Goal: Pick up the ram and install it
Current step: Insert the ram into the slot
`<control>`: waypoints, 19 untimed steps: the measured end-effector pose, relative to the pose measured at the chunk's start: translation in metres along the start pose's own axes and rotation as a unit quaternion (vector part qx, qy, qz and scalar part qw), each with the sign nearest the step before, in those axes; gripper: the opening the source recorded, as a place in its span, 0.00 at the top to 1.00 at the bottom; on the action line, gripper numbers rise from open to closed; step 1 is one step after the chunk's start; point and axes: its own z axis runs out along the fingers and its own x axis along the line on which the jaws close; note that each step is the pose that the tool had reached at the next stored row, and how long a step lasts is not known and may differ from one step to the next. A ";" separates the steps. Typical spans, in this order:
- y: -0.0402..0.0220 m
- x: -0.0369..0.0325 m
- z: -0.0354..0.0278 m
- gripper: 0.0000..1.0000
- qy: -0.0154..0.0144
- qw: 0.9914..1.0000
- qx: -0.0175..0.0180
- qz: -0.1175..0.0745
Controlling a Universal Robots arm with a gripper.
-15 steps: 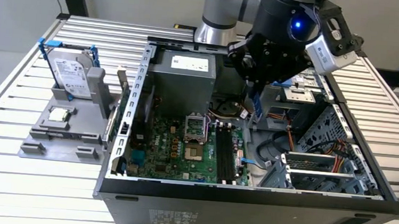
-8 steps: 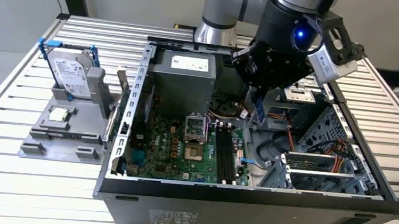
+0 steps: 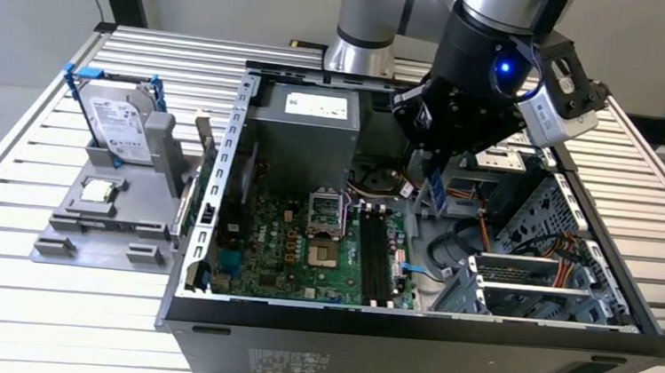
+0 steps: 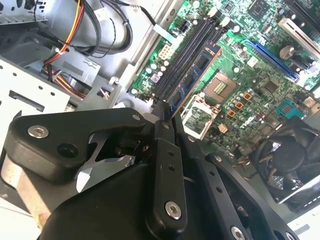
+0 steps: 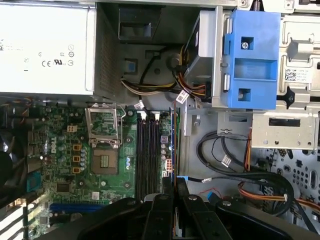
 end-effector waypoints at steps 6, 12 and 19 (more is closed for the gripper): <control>0.0000 0.0000 0.0001 1.00 0.000 1.000 0.000 0.001; 0.0000 0.0000 0.0001 1.00 0.000 1.000 0.000 0.002; 0.0004 0.0001 0.0102 1.00 0.000 1.000 0.001 0.002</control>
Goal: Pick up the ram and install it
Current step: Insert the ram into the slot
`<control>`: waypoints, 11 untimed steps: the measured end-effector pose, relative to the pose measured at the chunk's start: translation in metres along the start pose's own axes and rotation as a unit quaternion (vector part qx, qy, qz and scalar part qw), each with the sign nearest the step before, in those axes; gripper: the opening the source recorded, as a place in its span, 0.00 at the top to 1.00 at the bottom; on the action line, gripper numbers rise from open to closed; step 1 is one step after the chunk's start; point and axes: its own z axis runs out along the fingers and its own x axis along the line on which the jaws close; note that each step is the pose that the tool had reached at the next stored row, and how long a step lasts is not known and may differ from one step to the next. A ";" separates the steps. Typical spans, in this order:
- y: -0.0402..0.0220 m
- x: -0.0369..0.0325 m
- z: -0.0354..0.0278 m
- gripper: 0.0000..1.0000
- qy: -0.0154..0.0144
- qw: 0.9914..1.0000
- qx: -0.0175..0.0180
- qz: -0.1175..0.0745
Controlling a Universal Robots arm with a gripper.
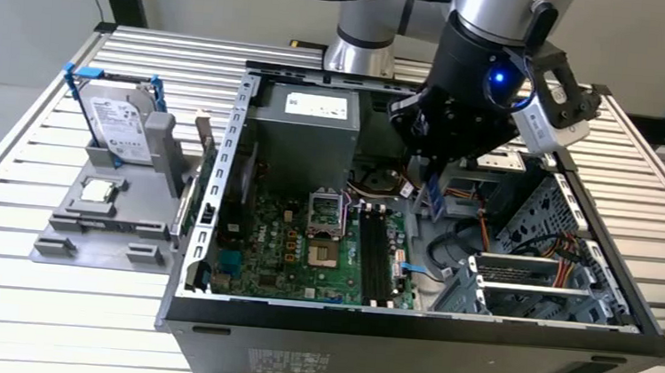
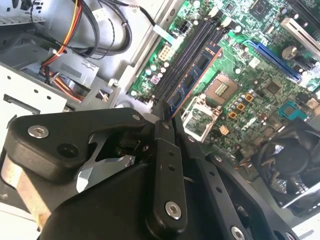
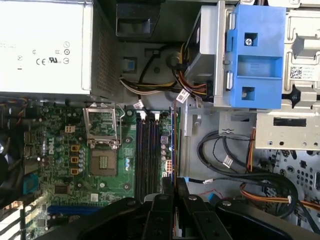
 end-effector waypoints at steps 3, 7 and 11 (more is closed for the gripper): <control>0.0002 0.0001 0.0055 1.00 0.000 1.000 0.000 0.000; 0.0003 0.0002 0.0128 1.00 0.000 1.000 0.000 0.002; 0.0003 0.0004 0.0201 1.00 0.000 1.000 0.000 0.009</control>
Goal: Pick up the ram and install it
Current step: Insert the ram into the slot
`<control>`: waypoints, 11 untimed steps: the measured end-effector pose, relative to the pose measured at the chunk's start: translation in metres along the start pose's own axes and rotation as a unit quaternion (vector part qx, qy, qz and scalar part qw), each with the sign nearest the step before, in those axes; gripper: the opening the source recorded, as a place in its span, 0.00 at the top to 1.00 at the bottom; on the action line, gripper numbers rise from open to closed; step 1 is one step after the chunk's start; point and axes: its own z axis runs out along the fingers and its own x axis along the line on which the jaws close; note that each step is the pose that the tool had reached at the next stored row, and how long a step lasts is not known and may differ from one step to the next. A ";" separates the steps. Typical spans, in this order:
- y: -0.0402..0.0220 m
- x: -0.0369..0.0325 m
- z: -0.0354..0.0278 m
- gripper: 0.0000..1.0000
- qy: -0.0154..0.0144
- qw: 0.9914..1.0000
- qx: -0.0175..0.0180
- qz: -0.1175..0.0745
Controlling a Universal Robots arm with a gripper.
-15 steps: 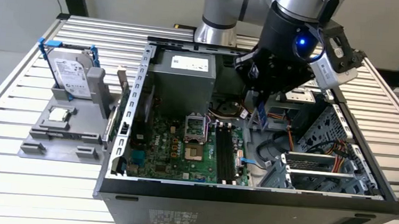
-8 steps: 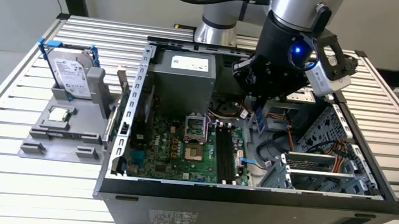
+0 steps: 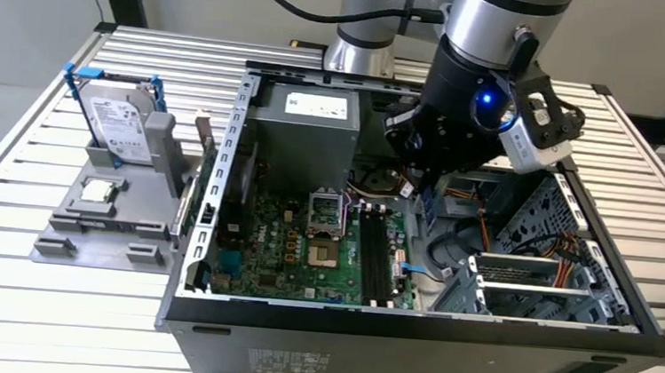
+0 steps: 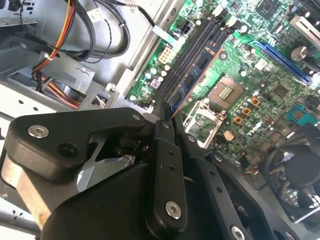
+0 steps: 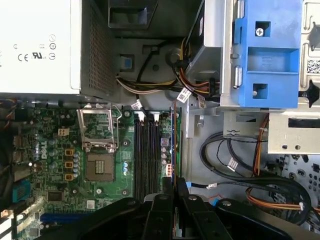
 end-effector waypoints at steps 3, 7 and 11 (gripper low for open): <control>0.0001 0.0017 0.0054 1.00 0.000 1.000 0.000 0.002; 0.0001 0.0081 0.0126 1.00 0.000 1.000 0.000 0.002; 0.0004 0.0125 0.0197 1.00 0.000 1.000 0.000 0.003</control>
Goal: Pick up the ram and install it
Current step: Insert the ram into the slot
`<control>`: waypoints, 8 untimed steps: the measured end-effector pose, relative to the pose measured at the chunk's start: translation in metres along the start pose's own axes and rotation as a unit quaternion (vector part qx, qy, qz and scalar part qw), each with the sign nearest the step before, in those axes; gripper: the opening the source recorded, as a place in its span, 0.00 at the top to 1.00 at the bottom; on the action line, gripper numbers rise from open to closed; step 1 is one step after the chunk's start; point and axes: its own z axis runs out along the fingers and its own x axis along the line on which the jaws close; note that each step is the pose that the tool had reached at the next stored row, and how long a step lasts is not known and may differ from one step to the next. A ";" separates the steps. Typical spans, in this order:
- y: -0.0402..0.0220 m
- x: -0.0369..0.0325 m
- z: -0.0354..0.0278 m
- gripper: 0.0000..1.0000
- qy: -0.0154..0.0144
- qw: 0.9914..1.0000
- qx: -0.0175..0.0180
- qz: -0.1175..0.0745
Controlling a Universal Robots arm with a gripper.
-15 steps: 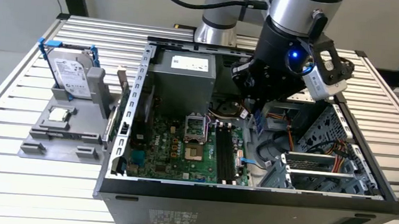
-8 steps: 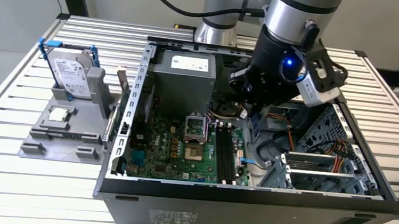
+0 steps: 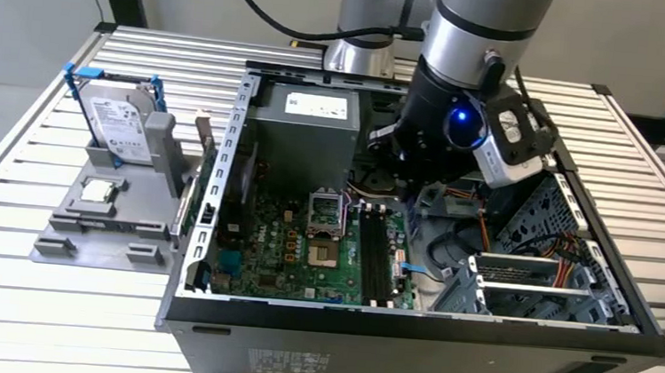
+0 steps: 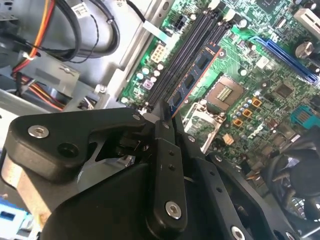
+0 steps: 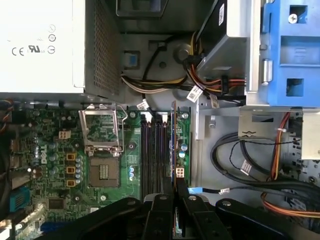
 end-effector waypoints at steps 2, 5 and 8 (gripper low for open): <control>0.0000 0.0000 0.0038 1.00 0.000 1.000 0.000 0.015; -0.0002 0.0002 0.0092 1.00 -0.001 0.999 0.001 0.036; -0.0002 0.0003 0.0146 1.00 -0.001 0.999 0.001 0.052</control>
